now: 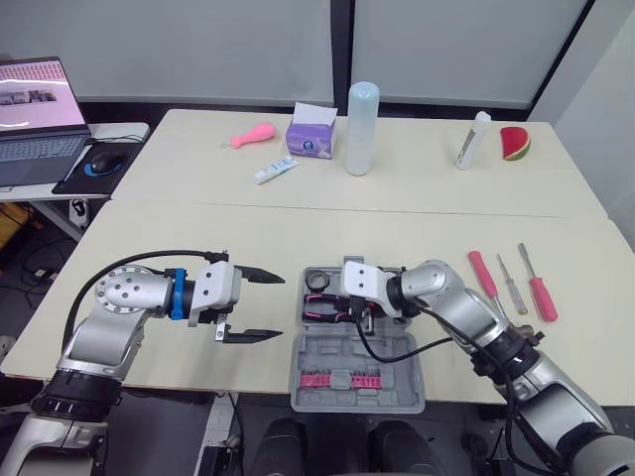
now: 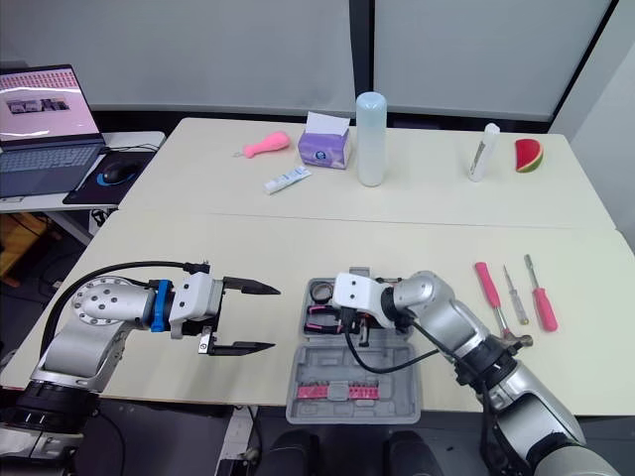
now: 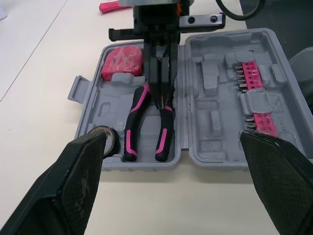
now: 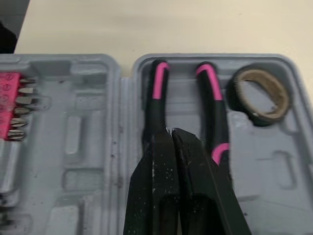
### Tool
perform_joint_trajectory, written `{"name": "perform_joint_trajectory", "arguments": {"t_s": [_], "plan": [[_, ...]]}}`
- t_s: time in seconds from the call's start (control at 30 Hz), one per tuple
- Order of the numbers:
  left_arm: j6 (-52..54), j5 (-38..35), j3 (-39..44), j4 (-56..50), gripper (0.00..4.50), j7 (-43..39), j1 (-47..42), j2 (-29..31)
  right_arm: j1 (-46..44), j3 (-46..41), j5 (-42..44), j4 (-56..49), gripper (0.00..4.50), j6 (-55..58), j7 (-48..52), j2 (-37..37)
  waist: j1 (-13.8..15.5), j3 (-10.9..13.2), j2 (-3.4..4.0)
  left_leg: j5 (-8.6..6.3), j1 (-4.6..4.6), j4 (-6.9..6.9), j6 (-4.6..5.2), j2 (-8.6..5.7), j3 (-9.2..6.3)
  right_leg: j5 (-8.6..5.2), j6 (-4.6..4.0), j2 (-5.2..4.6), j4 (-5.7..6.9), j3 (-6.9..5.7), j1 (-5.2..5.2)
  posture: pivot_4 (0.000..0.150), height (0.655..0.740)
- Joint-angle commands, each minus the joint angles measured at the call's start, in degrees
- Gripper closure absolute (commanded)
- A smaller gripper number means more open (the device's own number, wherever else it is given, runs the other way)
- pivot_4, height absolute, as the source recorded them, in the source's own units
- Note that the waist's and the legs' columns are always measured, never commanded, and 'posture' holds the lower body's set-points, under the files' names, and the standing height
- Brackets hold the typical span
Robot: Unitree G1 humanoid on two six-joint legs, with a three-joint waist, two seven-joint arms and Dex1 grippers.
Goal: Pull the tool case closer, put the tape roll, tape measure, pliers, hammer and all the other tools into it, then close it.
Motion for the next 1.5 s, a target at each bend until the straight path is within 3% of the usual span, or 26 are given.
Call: {"name": "perform_joint_trajectory", "arguments": {"t_s": [0.03, 0.33, 0.57, 0.7, 0.8, 0.93, 1.2, 1.5], "plan": [[-0.39, -0.23, 0.83, -1.73, 0.0, 0.4, 0.08, 0.52, -0.3, 0.61, -1.43, 0.93, 4.49, -1.78, -0.59, 0.2, 0.01, 0.0, 0.0, 0.0, 0.0, 0.0, 0.0, 0.0, 0.0, 0.0, 0.0, 0.0, 0.01, -0.01, 0.0, 0.15, 0.6921], [0.0, -0.39, 0.99, -1.93, 0.0, 1.17, 0.72, 0.49, 0.14, 0.46, -1.93, 1.94, 4.49, -3.3, -0.52, 0.61, -0.04, -0.03, -0.04, 0.0, 0.05, 0.01, 0.01, 0.01, -0.02, 0.0, 0.0, 0.01, 0.18, -0.03, -0.03, 0.15, 0.6921], [3.56, -0.53, 3.03, -1.15, 0.0, 4.58, 3.07, 0.91, 4.73, -10.82, 5.89, -13.25, 4.49, -3.41, -1.26, -2.24, 0.05, -0.02, -0.03, -0.01, 0.02, 0.0, 0.02, 0.01, -0.04, 0.0, 0.0, 0.01, 0.19, -0.03, -0.05, 0.15, 0.6921], [2.49, 1.48, 3.36, 1.45, 0.0, 6.81, 6.92, 0.77, 19.24, -23.48, 13.43, -30.55, 4.49, -0.52, 0.48, -11.46, 0.73, -0.05, -0.07, -0.05, -0.01, -0.04, 0.09, -0.08, -0.21, 0.0, 0.0, -0.05, 0.15, -0.1, 0.04, 0.15, 0.6921], [1.87, 2.61, 3.41, 2.97, 0.63, 8.99, 8.21, -0.38, 28.05, -29.03, 15.9, -34.84, 4.5, 3.1, -0.5, -16.29, 0.59, -0.03, -0.1, -0.1, -0.04, -0.09, 0.15, -0.09, -0.22, 0.0, 0.0, -0.06, -0.1, -0.14, 0.13, 0.15, 0.6921], [0.7, 5.58, 2.09, 5.54, 1.89, 11.05, 10.35, -1.18, 40.13, -35.55, 14.3, -35.23, 4.5, 0.83, -2.3, -21.05, 0.19, -0.03, -0.1, -0.07, 0.06, -0.08, 0.17, -0.04, -0.19, 0.0, 0.0, 0.02, -0.2, -0.09, 0.3, 0.15, 0.6921], [-3.1, 11.25, -2.08, 10.94, 4.47, 14.84, 10.12, -5.01, 44.35, -32.42, 9.0, -29.74, 4.5, -0.63, -10.2, -20.33, 0.1, -0.05, -0.09, -0.06, 0.15, -0.07, 0.18, -0.02, -0.08, 0.0, 0.0, 0.14, -0.18, 0.09, 0.3, 0.15, 0.6921], [-2.21, 14.24, -7.47, 13.9, 4.47, 15.8, 3.95, -10.62, 38.9, -25.54, 5.49, -20.57, 4.5, -5.48, -12.91, -17.96, 0.33, -0.09, -0.09, -0.06, 0.12, -0.05, 0.17, -0.07, 0.0, 0.0, 0.0, 0.09, -0.2, 0.09, 0.32, 0.15, 0.6921]]}}
